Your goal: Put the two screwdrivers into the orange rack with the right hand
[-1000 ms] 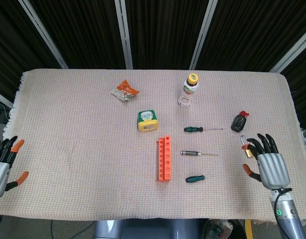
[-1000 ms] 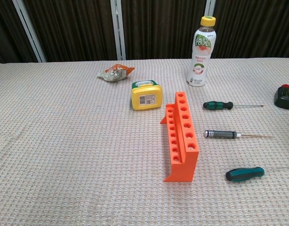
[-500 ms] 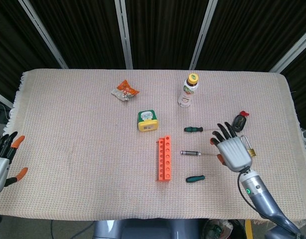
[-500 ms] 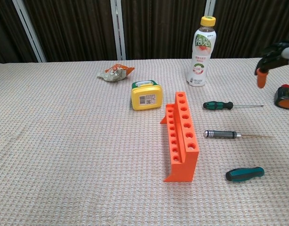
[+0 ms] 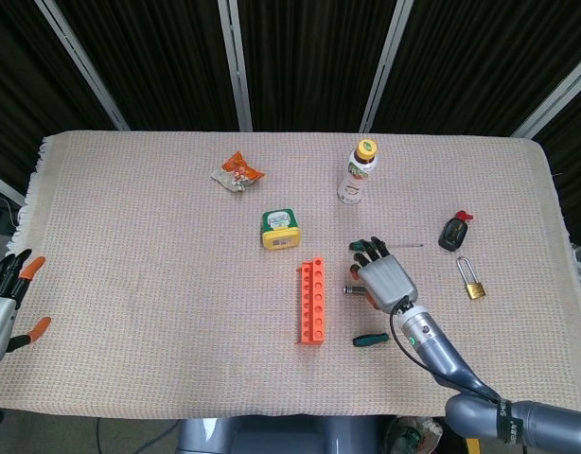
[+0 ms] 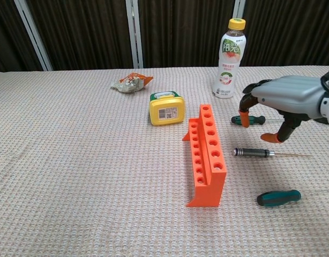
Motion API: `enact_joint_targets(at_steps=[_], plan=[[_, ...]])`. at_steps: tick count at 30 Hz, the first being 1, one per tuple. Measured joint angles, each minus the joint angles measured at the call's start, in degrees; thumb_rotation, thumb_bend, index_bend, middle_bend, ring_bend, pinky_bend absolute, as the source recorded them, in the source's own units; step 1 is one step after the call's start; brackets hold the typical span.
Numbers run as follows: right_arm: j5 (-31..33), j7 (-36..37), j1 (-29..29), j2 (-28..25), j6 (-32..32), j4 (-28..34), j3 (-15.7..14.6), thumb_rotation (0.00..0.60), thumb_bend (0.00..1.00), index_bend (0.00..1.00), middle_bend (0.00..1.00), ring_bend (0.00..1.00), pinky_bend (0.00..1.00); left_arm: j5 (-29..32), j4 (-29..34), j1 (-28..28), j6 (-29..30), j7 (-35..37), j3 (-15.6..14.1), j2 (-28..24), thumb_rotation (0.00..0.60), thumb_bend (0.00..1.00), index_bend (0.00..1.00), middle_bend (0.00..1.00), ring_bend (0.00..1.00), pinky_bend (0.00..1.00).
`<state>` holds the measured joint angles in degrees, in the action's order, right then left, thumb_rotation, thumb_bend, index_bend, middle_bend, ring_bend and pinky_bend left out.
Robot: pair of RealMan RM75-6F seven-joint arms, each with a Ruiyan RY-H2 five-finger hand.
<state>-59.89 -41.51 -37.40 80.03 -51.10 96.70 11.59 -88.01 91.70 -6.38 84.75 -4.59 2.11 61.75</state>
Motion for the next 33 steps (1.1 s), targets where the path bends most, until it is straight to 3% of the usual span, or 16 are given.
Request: enact_joint_targets(at_steps=[18, 33], plan=[[17.0, -1.3, -8.2, 4.3, 3.0, -4.1, -1.5, 0.600, 0.33, 0.41, 0.14, 0.00, 0.00, 0.4, -0.3, 0.0, 0.0, 0.4, -0.1, -0.2, 0.600, 0.24, 0.09, 0.00, 0.00, 0.00], [20.9, 2.1, -11.4, 6.0, 4.2, -8.0, -4.8, 0.600, 0.33, 0.41, 0.14, 0.00, 0.00, 0.8, -0.9, -0.1, -0.3, 0.9, -0.1, 0.1, 0.600, 0.24, 0.09, 0.00, 0.00, 0.00]])
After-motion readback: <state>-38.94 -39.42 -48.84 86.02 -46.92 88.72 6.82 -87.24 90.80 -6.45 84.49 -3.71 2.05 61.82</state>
